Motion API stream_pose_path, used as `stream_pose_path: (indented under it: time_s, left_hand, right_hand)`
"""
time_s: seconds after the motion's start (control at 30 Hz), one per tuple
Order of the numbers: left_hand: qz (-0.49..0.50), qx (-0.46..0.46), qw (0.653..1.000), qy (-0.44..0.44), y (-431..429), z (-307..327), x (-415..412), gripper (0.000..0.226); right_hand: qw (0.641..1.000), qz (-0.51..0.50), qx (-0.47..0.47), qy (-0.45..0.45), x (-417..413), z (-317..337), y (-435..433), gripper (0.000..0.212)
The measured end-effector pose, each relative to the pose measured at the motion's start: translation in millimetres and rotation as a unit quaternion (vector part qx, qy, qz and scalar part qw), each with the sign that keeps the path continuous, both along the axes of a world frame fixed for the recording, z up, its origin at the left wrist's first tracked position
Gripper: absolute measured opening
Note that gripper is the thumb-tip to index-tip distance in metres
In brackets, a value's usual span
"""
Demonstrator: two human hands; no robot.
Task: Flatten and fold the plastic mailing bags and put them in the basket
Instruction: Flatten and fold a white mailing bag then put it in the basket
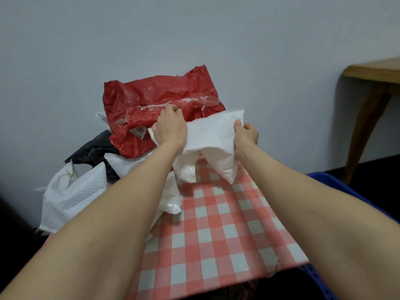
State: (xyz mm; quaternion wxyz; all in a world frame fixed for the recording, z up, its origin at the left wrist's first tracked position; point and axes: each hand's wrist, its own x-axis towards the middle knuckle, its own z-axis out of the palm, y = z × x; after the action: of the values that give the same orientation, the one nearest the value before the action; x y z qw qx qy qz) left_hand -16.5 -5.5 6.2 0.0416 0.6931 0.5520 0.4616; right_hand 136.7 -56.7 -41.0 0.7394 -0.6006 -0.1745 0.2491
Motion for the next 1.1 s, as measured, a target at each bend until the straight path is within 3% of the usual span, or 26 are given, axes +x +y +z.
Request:
stream_pose_path:
  time_s: [0.1,0.23,0.3,0.37,0.43,0.6,0.8,0.93,1.1]
  left_hand:
    - [0.026,-0.004,0.999,-0.019,-14,9,-1,0.043]
    - [0.024,-0.132,0.986,-0.096,-26,12,-3,0.055]
    - [-0.040,-0.229,0.963,-0.140,-30,4,-3,0.062]
    - [-0.153,-0.330,0.913,-0.184,-47,-6,-1,0.067]
    - [-0.220,-0.388,0.880,-0.163,-64,-16,6,0.074]
    - [-0.218,-0.359,0.896,-0.148,-70,-31,34,0.079]
    - [-0.146,-0.252,0.952,-0.098,-64,-34,46,0.054]
    - [-0.138,-0.179,0.974,-0.008,-58,-33,30,0.049]
    - [-0.125,-0.123,0.978,0.112,-55,-25,18,0.046]
  right_hand:
    - [0.999,-0.039,-0.006,0.014,12,5,-17,0.023]
    - [0.995,-0.087,-0.039,0.029,31,6,-47,0.033]
    - [0.993,-0.100,-0.048,0.048,40,5,-64,0.038]
    - [0.990,-0.111,-0.061,0.069,46,5,-78,0.041]
    - [0.988,-0.112,-0.074,0.078,50,5,-88,0.044]
    - [0.985,-0.123,-0.113,0.043,57,2,-105,0.043]
    - [0.985,-0.121,-0.123,0.001,59,-6,-110,0.041]
    - [0.981,-0.110,-0.151,-0.048,69,-12,-113,0.042]
    - [0.981,-0.095,-0.156,-0.067,73,-21,-106,0.041]
